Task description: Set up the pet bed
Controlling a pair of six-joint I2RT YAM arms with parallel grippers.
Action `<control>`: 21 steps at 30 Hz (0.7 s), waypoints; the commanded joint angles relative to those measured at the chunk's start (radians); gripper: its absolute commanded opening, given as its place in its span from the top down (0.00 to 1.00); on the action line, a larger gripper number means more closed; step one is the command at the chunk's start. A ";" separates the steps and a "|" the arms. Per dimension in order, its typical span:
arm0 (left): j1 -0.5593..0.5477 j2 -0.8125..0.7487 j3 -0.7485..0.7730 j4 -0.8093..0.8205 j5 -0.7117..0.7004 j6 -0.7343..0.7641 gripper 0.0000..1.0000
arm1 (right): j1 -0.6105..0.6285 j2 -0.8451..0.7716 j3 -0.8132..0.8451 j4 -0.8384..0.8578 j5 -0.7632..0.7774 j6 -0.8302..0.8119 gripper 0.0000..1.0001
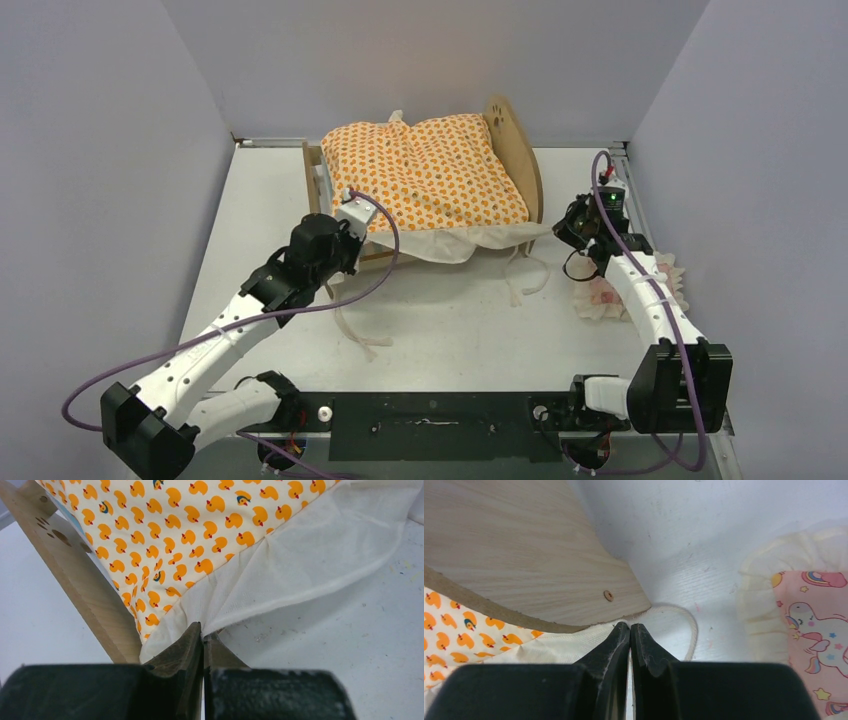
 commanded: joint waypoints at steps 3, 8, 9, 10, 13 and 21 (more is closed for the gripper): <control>0.002 -0.059 -0.090 -0.043 0.079 -0.089 1.00 | -0.057 0.029 0.043 -0.011 0.019 -0.053 0.95; -0.005 -0.118 -0.127 -0.098 0.151 -0.197 0.70 | -0.058 0.039 0.060 -0.045 -0.027 -0.087 0.77; -0.005 -0.130 -0.123 -0.108 0.161 -0.215 0.61 | -0.056 0.036 0.072 -0.058 -0.034 -0.096 0.71; -0.005 -0.144 -0.112 -0.120 0.176 -0.229 0.56 | -0.055 0.031 0.087 -0.066 -0.044 -0.107 0.66; -0.002 -0.186 -0.048 -0.153 0.187 -0.273 0.39 | -0.044 0.003 0.130 -0.070 -0.066 -0.151 0.50; 0.122 -0.109 0.188 -0.274 -0.107 -0.385 0.22 | 0.090 0.037 0.211 0.017 -0.017 -0.271 0.32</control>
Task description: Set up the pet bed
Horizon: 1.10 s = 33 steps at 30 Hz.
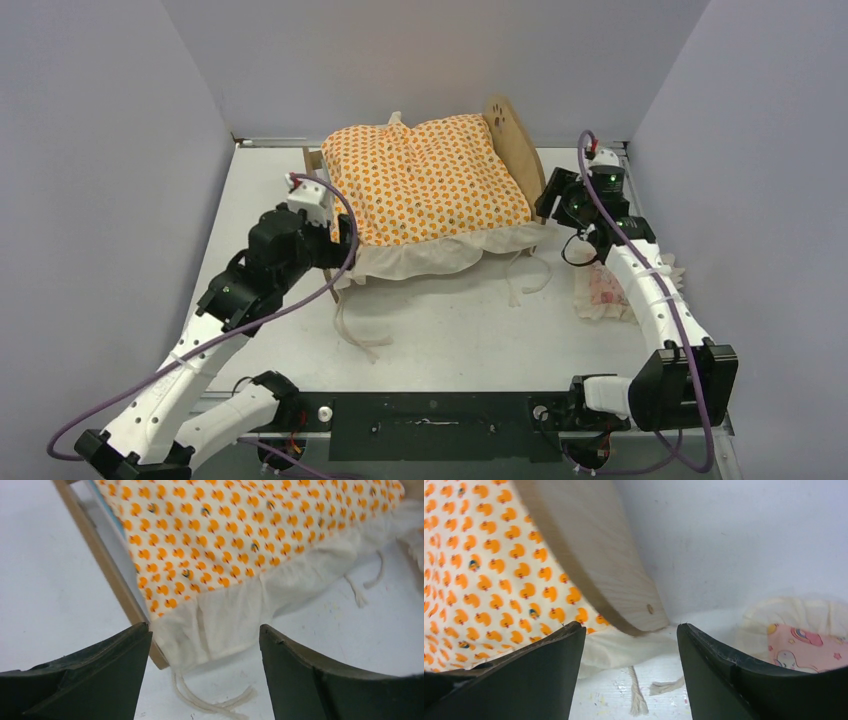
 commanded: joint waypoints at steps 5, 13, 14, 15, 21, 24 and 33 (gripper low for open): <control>0.196 0.154 0.099 -0.035 -0.177 -0.160 0.22 | 0.104 0.083 0.078 0.153 0.124 -0.169 0.41; 0.205 0.167 0.061 0.000 -0.066 -0.185 0.26 | -0.005 0.294 0.234 0.175 0.250 -0.417 0.53; 0.205 0.159 0.045 -0.001 -0.057 -0.185 0.26 | -0.026 0.323 0.285 0.173 0.267 -0.402 0.54; 0.205 0.149 0.032 -0.002 -0.045 -0.185 0.26 | -0.044 0.349 0.331 0.167 0.269 -0.386 0.53; 0.203 0.121 -0.028 0.001 0.062 -0.219 0.26 | -0.049 0.328 0.454 0.114 0.183 -0.290 0.39; 0.203 0.123 -0.049 0.027 0.122 -0.254 0.26 | -0.002 0.220 0.393 0.107 0.125 -0.249 0.34; 0.182 0.153 -0.061 0.102 0.236 -0.327 0.26 | 0.349 -0.107 0.053 0.110 0.131 -0.002 0.34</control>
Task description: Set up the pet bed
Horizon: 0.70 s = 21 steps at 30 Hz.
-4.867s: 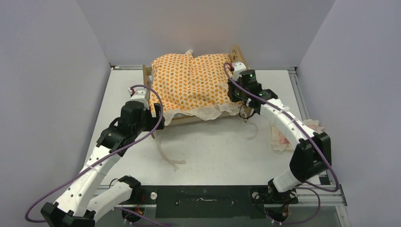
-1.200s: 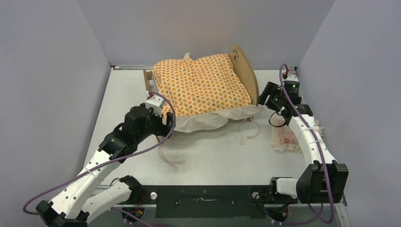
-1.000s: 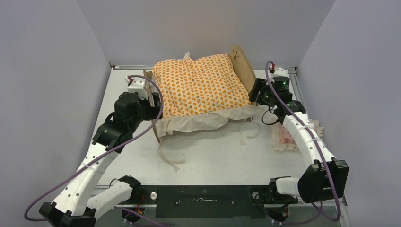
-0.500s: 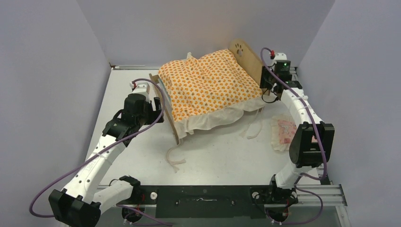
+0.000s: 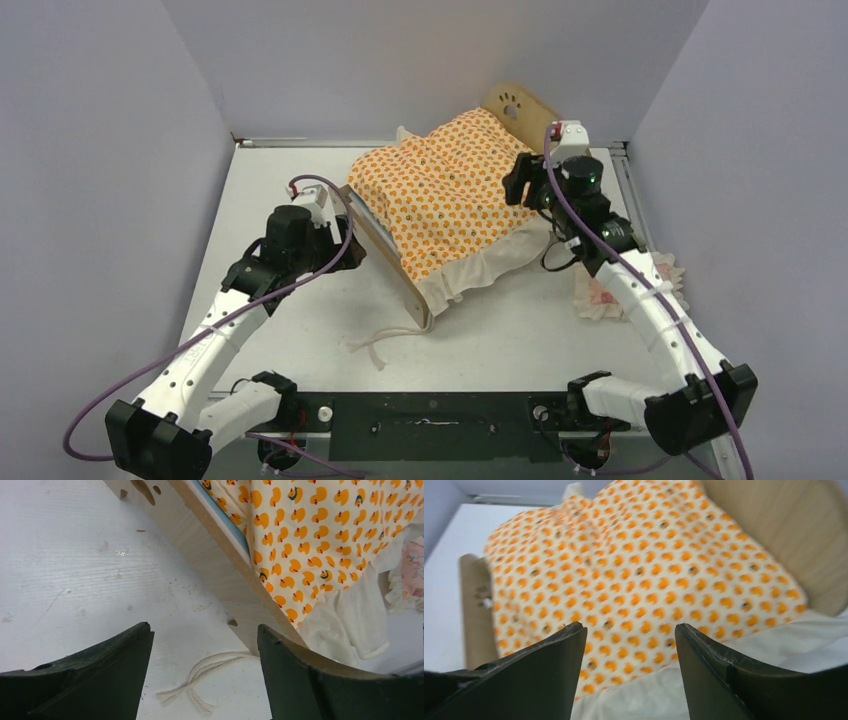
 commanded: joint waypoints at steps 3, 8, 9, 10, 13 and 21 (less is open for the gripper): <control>-0.043 0.040 0.004 0.130 0.066 -0.076 0.26 | 0.215 -0.141 -0.199 -0.013 0.021 0.304 0.36; -0.112 0.119 0.035 0.173 0.009 -0.126 0.26 | 0.394 -0.163 -0.280 -0.038 0.095 0.455 0.37; -0.127 0.137 0.043 0.180 -0.009 -0.131 0.26 | 0.426 -0.158 -0.288 -0.039 0.102 0.472 0.37; -0.143 0.156 0.054 0.190 -0.031 -0.136 0.26 | 0.454 -0.152 -0.292 -0.038 0.107 0.487 0.38; -0.177 0.207 0.068 0.207 -0.103 -0.146 0.26 | 0.535 -0.126 -0.286 -0.062 0.164 0.518 0.38; -0.191 0.276 0.026 0.253 -0.190 -0.148 0.43 | 0.631 -0.026 -0.281 -0.185 0.348 0.552 0.41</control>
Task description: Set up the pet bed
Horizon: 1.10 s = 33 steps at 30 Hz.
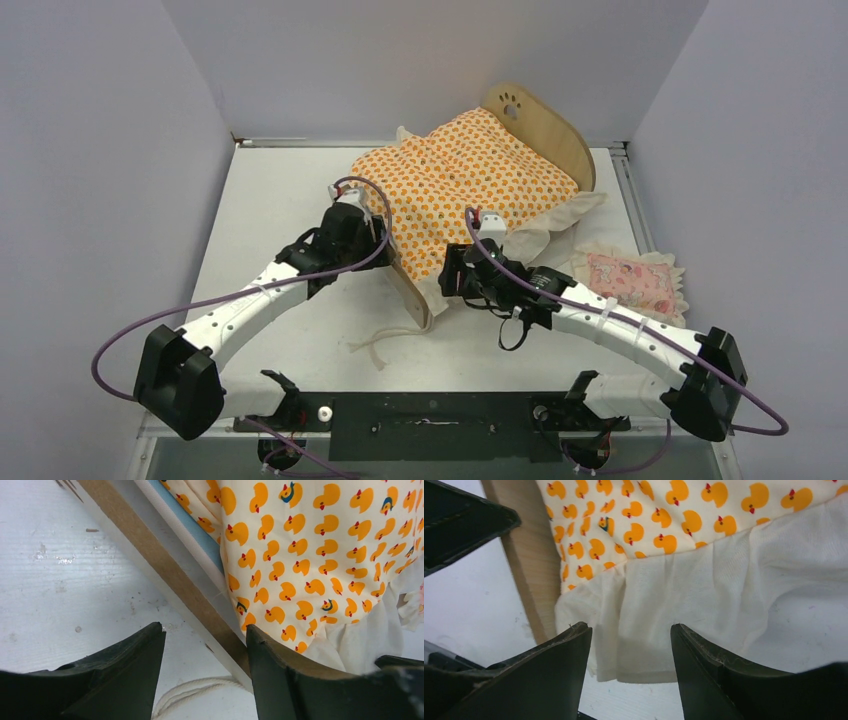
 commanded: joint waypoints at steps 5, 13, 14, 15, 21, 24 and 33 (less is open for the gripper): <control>0.005 0.007 -0.013 0.080 -0.102 0.024 0.69 | 0.007 0.041 -0.026 -0.116 0.175 0.039 0.63; 0.055 0.038 0.008 0.078 -0.090 0.084 0.82 | -0.087 -0.029 -0.130 -0.127 0.246 -0.042 0.95; 0.059 0.040 0.014 0.075 -0.085 0.092 0.82 | -0.112 -0.032 -0.127 -0.126 0.223 -0.062 0.95; 0.061 0.040 0.017 0.074 -0.080 0.101 0.82 | -0.126 -0.038 -0.121 -0.119 0.191 -0.091 0.95; 0.060 0.042 0.022 0.075 -0.044 0.117 0.82 | -0.022 -0.129 -0.130 0.072 -0.016 -0.142 0.73; 0.059 0.040 0.016 0.068 -0.042 0.113 0.82 | 0.049 -0.135 -0.138 0.165 -0.019 -0.098 0.59; 0.060 0.026 0.011 0.053 -0.046 0.123 0.82 | 0.110 0.057 -0.036 0.265 0.042 -0.190 0.51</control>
